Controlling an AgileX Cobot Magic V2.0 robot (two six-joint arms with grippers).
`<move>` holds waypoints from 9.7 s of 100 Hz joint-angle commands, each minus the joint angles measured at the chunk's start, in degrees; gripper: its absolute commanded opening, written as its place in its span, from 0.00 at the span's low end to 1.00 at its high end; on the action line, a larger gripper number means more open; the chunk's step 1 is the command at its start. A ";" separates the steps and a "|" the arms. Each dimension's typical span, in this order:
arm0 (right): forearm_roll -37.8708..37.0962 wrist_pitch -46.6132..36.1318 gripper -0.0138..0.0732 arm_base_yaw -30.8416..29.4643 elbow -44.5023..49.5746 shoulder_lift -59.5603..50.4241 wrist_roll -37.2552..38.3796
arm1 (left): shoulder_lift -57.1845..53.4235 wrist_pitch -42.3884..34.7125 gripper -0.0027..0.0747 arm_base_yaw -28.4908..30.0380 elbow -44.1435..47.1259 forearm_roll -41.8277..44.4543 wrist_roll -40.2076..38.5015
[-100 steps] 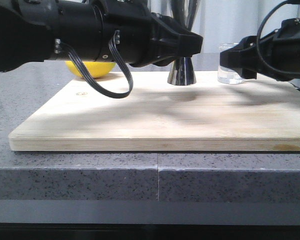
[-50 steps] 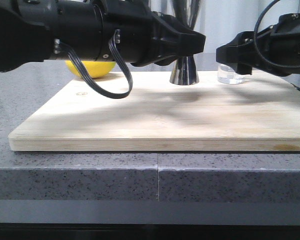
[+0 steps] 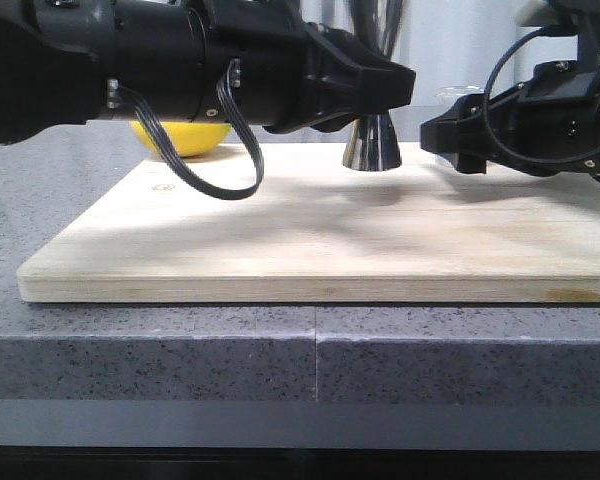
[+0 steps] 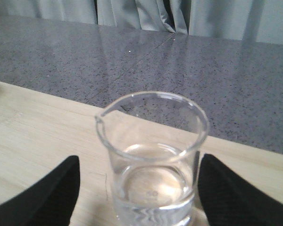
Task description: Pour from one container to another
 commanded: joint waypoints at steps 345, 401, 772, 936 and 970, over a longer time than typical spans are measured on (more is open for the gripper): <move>-15.05 12.09 0.56 -0.17 -2.93 -30.51 -2.31 | -3.33 -5.72 0.01 -0.44 -1.26 8.75 -7.73; -21.88 11.67 0.56 1.48 -2.93 -31.34 -2.31 | -3.33 -6.91 0.01 -0.44 -1.26 12.75 -9.46; -42.74 15.01 0.56 1.48 -9.75 -31.34 -5.74 | -3.33 -8.72 0.01 0.62 -1.26 15.58 -11.15; -44.88 16.20 0.56 1.48 -9.78 -31.34 -10.26 | -3.33 -8.68 0.01 1.90 -1.51 15.48 -11.15; -44.91 16.40 0.56 1.48 -9.78 -31.34 -12.03 | -3.33 -8.68 0.01 1.90 -1.51 15.48 -11.15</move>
